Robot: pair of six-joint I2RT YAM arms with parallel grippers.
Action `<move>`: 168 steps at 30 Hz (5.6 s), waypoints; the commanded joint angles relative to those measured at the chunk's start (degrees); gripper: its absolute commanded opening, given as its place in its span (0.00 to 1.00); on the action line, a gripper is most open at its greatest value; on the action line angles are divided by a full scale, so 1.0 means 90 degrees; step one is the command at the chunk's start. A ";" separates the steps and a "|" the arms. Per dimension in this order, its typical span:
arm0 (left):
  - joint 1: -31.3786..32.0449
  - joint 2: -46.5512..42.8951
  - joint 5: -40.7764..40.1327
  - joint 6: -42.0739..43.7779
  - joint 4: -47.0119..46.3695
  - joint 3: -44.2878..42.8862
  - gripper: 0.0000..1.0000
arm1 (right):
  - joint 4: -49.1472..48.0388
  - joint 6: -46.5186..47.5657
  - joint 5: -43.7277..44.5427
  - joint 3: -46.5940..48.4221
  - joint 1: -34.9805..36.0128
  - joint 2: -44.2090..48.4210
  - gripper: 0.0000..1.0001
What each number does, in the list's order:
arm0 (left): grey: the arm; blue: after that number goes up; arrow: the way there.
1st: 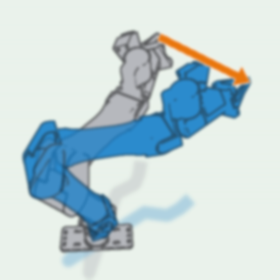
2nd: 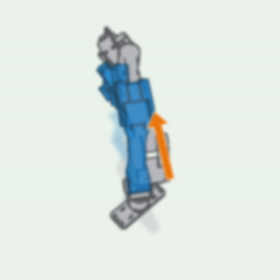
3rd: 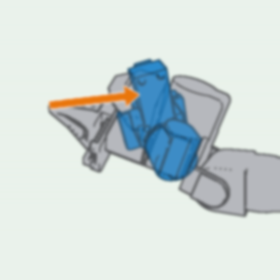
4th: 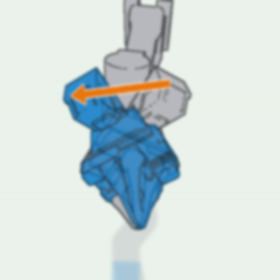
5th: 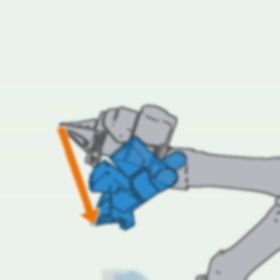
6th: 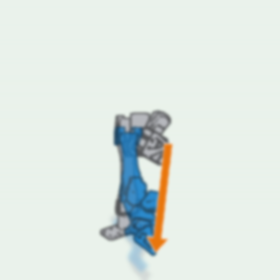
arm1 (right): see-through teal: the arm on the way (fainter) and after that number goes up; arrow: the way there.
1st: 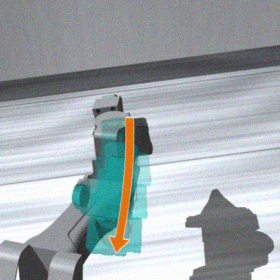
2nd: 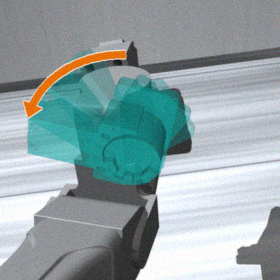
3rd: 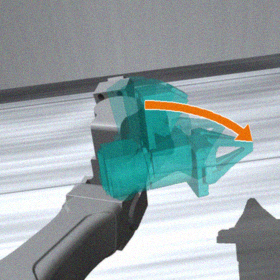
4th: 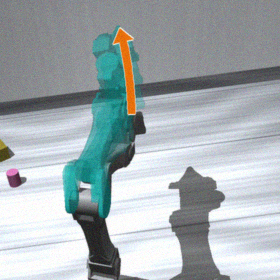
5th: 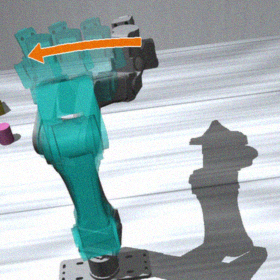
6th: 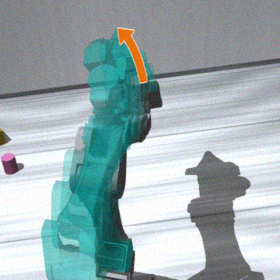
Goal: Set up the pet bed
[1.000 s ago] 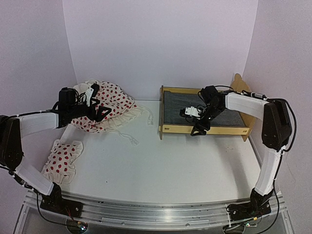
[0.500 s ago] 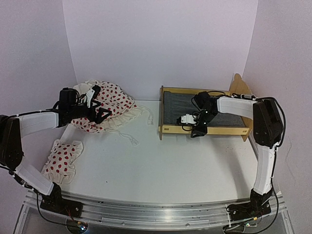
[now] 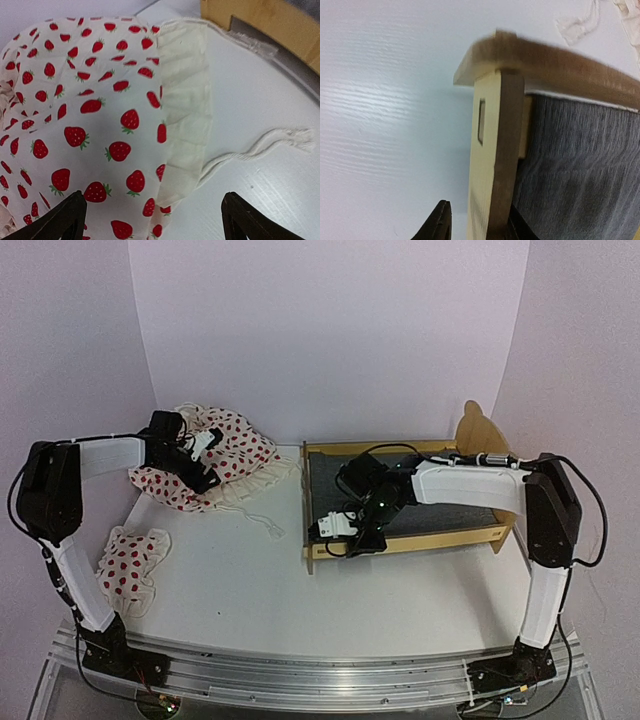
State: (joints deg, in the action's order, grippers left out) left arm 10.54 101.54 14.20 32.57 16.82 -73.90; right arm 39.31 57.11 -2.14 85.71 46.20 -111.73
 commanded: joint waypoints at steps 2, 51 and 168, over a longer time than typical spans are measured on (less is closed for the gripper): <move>-0.0143 0.0835 -0.1188 0.0973 -0.0259 -0.0545 0.96 | 0.0230 -0.1202 -0.0498 0.0387 0.0477 0.0177 0.37; 0.0492 -0.0153 0.2743 0.1557 0.2238 -0.5808 0.00 | -0.2346 -0.6791 -0.2294 0.2058 -0.0700 0.0865 0.94; 0.1993 0.3181 0.1778 -0.3920 -0.0497 -0.4722 0.00 | 0.1557 -0.5871 0.3182 0.4497 -0.4122 -0.0989 0.00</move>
State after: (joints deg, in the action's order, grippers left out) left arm 29.98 127.79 36.51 -4.71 12.51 -113.59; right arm 55.53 2.31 25.41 122.94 10.56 -117.59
